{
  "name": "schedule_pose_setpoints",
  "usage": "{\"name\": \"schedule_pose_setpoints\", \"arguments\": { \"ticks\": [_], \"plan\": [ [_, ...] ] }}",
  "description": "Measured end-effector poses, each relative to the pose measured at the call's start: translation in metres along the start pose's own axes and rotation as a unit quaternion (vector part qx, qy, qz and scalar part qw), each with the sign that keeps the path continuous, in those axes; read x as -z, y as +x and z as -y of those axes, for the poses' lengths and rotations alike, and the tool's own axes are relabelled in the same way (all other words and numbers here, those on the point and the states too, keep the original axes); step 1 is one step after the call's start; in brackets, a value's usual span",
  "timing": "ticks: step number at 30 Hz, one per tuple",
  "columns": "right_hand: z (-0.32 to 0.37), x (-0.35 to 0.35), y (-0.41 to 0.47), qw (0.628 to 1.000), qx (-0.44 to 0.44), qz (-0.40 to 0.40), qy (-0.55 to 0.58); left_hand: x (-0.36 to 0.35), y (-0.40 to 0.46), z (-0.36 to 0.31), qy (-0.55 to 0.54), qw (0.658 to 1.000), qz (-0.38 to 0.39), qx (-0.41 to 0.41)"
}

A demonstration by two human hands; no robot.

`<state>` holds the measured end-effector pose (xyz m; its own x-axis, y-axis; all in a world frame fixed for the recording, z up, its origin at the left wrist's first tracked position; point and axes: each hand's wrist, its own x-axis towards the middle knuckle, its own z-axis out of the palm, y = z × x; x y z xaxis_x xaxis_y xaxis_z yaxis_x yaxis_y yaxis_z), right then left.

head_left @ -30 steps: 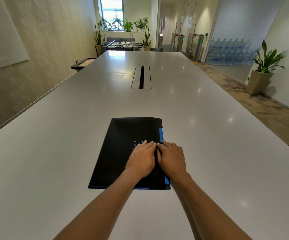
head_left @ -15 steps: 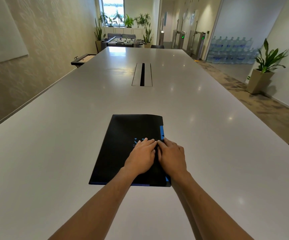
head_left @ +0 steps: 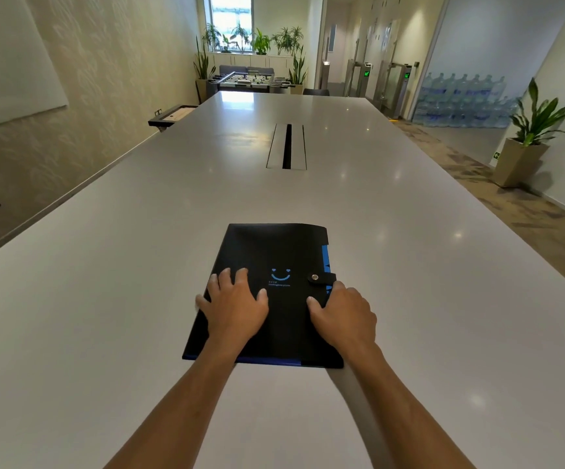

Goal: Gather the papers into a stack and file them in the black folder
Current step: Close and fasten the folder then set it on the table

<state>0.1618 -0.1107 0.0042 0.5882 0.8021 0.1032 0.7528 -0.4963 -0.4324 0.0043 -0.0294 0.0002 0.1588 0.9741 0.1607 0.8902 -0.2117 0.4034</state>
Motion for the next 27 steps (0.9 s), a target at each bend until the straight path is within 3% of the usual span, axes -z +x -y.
{"name": "schedule_pose_setpoints", "arguments": {
  "ticks": [4, 7, 11, 17, 21, 27],
  "plan": [
    [0.001, 0.004, 0.007, 0.998, -0.035, 0.033, 0.048, 0.003, 0.007, 0.002, -0.019, 0.999, -0.005, 0.025],
    [-0.004, 0.009, 0.016, 0.987, -0.065, 0.071, 0.132, 0.016, 0.020, 0.009, -0.110, 0.991, -0.011, 0.074],
    [-0.011, 0.018, 0.028, 0.944, -0.088, 0.100, 0.301, 0.025, 0.029, 0.020, -0.348, 0.926, 0.003, 0.149],
    [-0.018, 0.034, 0.044, 0.848, -0.137, 0.227, 0.458, 0.032, 0.049, 0.021, -0.477, 0.861, 0.021, 0.175],
    [-0.022, 0.037, 0.056, 0.831, -0.110, 0.229, 0.495, 0.033, 0.060, 0.022, -0.472, 0.869, 0.035, 0.143],
    [-0.004, 0.033, 0.074, 0.821, -0.087, 0.162, 0.541, 0.042, 0.087, 0.023, -0.446, 0.891, 0.047, 0.074]
  ]
}}
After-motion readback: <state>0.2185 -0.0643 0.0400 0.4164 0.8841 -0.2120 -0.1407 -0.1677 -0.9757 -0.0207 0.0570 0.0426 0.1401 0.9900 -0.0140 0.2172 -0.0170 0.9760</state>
